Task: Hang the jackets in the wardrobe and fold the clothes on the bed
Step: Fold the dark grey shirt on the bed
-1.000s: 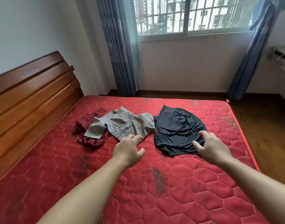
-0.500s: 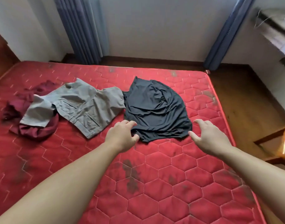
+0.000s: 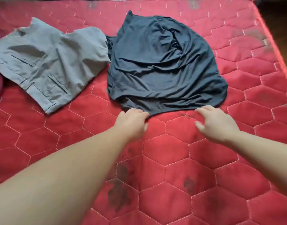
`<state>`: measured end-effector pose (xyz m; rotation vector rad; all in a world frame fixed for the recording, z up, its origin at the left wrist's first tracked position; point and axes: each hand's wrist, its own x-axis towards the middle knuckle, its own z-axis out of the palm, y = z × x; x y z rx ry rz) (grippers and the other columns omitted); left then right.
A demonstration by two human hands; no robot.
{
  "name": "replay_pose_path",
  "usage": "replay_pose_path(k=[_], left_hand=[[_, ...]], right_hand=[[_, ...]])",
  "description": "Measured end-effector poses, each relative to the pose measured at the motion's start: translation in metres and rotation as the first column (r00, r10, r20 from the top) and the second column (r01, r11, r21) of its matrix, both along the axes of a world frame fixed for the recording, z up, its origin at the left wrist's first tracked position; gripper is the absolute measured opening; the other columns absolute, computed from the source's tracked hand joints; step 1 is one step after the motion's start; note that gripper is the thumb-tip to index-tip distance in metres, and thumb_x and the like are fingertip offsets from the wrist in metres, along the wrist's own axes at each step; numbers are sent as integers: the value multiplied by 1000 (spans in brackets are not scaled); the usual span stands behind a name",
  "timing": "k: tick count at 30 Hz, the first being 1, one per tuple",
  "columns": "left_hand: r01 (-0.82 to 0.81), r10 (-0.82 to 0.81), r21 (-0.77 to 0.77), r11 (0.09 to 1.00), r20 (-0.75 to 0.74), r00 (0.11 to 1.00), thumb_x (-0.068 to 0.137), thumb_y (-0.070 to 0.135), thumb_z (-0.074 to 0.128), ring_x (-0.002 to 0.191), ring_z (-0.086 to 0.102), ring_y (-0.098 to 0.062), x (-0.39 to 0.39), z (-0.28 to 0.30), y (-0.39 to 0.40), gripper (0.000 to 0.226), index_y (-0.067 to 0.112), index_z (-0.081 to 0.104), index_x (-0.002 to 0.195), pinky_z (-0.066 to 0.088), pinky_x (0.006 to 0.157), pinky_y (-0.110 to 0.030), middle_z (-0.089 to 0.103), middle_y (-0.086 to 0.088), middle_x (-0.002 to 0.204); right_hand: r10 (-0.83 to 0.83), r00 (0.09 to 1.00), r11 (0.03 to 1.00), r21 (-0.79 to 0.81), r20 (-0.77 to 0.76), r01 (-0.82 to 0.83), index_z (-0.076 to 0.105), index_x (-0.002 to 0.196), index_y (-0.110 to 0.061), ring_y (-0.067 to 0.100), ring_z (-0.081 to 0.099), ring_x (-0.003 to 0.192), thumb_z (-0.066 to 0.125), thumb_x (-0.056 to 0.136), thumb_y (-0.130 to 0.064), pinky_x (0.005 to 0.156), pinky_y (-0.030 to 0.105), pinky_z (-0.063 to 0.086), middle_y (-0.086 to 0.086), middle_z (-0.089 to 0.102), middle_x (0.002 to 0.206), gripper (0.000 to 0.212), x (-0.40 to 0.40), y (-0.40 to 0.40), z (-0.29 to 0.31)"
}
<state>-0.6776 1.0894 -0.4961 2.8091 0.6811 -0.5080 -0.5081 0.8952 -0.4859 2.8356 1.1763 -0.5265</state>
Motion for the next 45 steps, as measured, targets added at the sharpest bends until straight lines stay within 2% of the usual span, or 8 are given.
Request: replay_pose_path(k=[6, 14, 18, 27, 33, 38, 40, 45], left_hand=[[-215, 225, -122, 969, 76, 971, 94, 49, 53, 142, 30, -19, 2, -55, 10, 57, 23, 42, 143, 34, 112, -41, 34, 2, 155], [-300, 275, 46, 953, 291, 917, 95, 37, 51, 100, 61, -31, -11, -58, 4, 22, 29, 69, 104, 37, 68, -32, 69, 2, 108], [-246, 221, 17, 969, 382, 897, 95, 32, 53, 88, 63, -33, -44, -55, -14, 16, 22, 65, 96, 31, 62, -32, 70, -1, 97], [-10, -4, 37, 999, 351, 936, 97, 29, 35, 82, 62, -24, -156, -37, -86, 24, 21, 57, 92, 42, 87, -37, 65, 2, 79], [56, -60, 49, 997, 93, 994, 89, 60, 41, 92, 56, -24, -211, 35, -97, 37, 24, 42, 98, 39, 77, -36, 62, 3, 94], [-110, 103, 23, 994, 211, 972, 89, 38, 55, 91, 60, -35, -204, 149, -77, 20, 27, 42, 100, 35, 63, -36, 64, -6, 92], [-119, 100, 47, 992, 296, 950, 88, 38, 58, 92, 61, -36, -203, 214, -67, 20, 28, 48, 102, 39, 64, -37, 65, -9, 93], [-125, 53, 107, 986, 514, 856, 87, 37, 66, 94, 64, -30, -217, 402, -48, 15, 23, 70, 92, 49, 74, -34, 71, -5, 96]], right_hand=[[-28, 995, 995, -90, 91, 37, 39, 136, -17, 30, 46, 125, 42, 93, -28, 93, 45, 41, 4, 43, 142, 45, 14, 14, -59], [-124, 980, 988, 106, 156, 108, 66, 102, -18, 34, 58, 103, 53, 93, -22, 86, 43, 41, 9, 63, 106, 16, 25, 5, -64], [55, 964, 991, 101, 260, -84, 64, 95, -13, 34, 53, 103, 58, 88, -21, 79, 42, 39, 8, 60, 106, 12, -12, -21, -67], [276, 946, 920, 240, 169, -311, 57, 85, -19, 22, 64, 70, 72, 79, -12, 80, 40, 41, -4, 62, 69, 17, -124, -98, -46], [268, 961, 960, 68, 75, -273, 44, 76, -24, 21, 62, 76, 62, 82, -34, 68, 36, 39, -6, 60, 68, 22, -126, -128, 38], [476, 855, 879, -106, 207, -464, 51, 65, -26, 19, 63, 62, 69, 73, -49, 74, 33, 47, -4, 63, 59, 31, -122, -124, 162], [440, 847, 897, -188, 298, -400, 49, 75, -29, 15, 65, 80, 56, 83, -39, 86, 27, 36, -6, 70, 78, 15, -123, -116, 228], [59, 943, 976, 180, 329, -123, 65, 71, -24, 26, 65, 83, 61, 80, -23, 68, 30, 41, 0, 70, 82, 10, -147, -114, 414]])
